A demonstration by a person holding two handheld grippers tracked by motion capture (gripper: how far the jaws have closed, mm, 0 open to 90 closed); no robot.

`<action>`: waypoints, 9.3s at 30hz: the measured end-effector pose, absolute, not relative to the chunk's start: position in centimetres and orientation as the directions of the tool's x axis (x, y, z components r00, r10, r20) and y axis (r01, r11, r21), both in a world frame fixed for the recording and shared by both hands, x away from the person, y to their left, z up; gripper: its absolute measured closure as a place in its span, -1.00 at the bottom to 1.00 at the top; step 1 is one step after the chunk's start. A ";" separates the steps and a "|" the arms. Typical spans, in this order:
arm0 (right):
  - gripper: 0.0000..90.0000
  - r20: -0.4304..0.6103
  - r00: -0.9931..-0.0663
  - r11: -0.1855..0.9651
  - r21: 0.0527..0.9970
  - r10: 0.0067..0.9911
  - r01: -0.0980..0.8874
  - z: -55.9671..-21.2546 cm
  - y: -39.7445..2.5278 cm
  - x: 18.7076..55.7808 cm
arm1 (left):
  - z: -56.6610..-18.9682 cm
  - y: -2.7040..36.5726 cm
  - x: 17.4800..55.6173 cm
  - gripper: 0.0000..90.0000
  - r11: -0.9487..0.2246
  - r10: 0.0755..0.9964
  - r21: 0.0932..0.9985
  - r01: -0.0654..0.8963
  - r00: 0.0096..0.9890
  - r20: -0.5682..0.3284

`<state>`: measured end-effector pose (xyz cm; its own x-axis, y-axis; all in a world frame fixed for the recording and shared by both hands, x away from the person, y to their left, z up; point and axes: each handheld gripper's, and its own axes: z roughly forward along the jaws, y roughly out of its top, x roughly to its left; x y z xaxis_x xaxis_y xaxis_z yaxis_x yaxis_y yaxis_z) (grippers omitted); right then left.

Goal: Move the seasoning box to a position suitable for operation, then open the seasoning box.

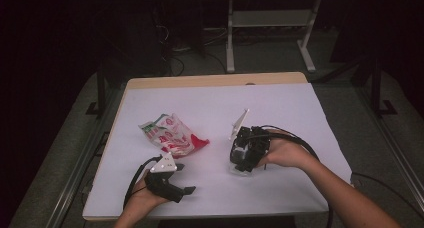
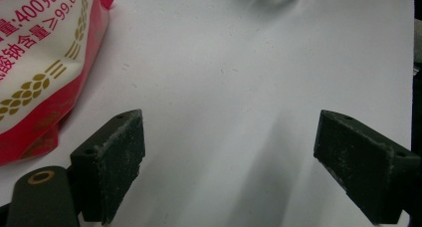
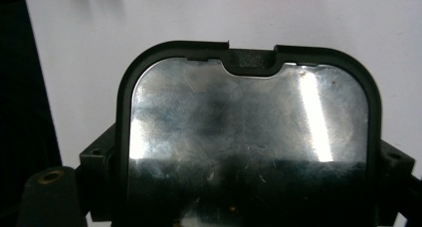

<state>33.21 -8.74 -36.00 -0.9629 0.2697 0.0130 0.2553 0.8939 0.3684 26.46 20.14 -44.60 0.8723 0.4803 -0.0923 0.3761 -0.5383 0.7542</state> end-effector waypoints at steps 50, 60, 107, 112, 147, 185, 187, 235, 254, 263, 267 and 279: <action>-0.82 0.047 -0.956 0.802 0.533 0.289 0.269 -35.9 -13.4 30.8 | -44.8 19.8 26.4 -0.73 -0.545 0.471 0.750 0.375 0.877 -0.096; -0.80 0.061 -0.925 0.718 0.612 0.376 0.332 -35.6 -17.5 30.0 | -44.8 19.9 26.6 -0.73 -0.539 0.478 0.750 0.384 0.872 -0.103; 1.00 0.173 -0.897 0.499 0.781 0.407 0.377 -42.3 -20.9 24.7 | -44.8 19.7 26.7 -0.72 -0.522 0.477 0.770 0.368 0.874 -0.095; 1.00 0.169 -0.893 0.497 0.780 0.416 0.379 -42.5 -21.0 25.0 | -44.8 19.6 26.7 -0.72 -0.528 0.472 0.767 0.365 0.877 -0.092; 0.99 0.142 -0.854 0.429 0.816 0.501 0.387 -42.5 -22.7 26.8 | -44.8 18.3 26.1 -0.72 -0.520 0.437 0.775 0.359 0.892 -0.119; -0.36 0.129 -0.735 0.434 0.735 0.666 0.522 -44.0 -24.5 27.0 | -41.6 13.1 28.0 -0.73 -0.545 0.330 0.783 0.299 0.935 -0.127; -0.36 0.128 -0.736 0.431 0.739 0.665 0.518 -44.1 -24.5 27.0 | -41.3 12.7 28.2 -0.73 -0.544 0.324 0.788 0.287 0.939 -0.118; -0.38 0.119 -0.731 0.433 0.738 0.672 0.518 -44.3 -24.5 27.1 | -40.7 6.6 29.5 -0.61 -0.563 0.253 0.802 0.200 0.965 -0.064; -0.38 0.121 -0.732 0.434 0.735 0.671 0.520 -44.4 -24.5 27.1 | -40.4 6.6 29.4 -0.60 -0.568 0.255 0.798 0.201 0.965 -0.061; -0.38 0.121 -0.728 0.432 0.735 0.675 0.522 -44.4 -24.5 27.1 | -40.2 6.6 29.4 -0.60 -0.571 0.251 0.797 0.197 0.966 -0.059; -0.38 0.122 -0.728 0.431 0.735 0.675 0.523 -44.4 -24.5 27.1 | -40.0 6.7 29.4 -0.59 -0.564 0.256 0.803 0.195 0.965 -0.054; -0.38 0.130 -0.727 0.429 0.733 0.674 0.528 -44.5 -24.5 27.2 | -39.7 6.8 29.2 -0.58 -0.544 0.260 0.818 0.189 0.964 -0.050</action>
